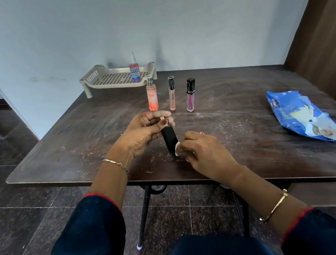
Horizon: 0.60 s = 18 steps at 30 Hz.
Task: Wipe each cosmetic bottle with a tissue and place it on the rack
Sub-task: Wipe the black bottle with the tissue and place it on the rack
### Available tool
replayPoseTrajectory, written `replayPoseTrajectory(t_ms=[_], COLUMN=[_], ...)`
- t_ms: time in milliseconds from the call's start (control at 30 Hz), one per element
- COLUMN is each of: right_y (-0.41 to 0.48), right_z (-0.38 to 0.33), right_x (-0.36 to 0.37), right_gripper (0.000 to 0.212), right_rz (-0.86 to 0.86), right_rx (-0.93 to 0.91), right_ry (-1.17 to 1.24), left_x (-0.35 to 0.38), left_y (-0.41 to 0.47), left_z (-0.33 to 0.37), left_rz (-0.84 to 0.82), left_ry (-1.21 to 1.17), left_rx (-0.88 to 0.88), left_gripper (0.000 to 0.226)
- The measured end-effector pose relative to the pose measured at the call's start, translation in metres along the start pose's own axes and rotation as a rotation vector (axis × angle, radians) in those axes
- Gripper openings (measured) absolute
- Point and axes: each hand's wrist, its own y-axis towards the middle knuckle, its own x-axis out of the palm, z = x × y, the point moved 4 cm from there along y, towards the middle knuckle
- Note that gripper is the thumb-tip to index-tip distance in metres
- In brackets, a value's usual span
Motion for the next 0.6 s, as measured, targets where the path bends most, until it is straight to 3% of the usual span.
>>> replayPoseTrajectory(t_ms=[300, 600], right_y=[-0.005, -0.007], right_z=[-0.001, 0.005], right_x=[0.004, -0.002], right_gripper=[0.006, 0.01], right_rz=[-0.012, -0.086], right_rx=[-0.085, -0.137], right_ry=[-0.039, -0.159], left_x=[0.0, 0.001], left_y=[-0.001, -0.003], left_z=[0.002, 0.007], left_rz=[0.033, 0.015], left_ry=[0.022, 0.048], left_rx=[-0.001, -0.026], left_gripper=[0.024, 0.043])
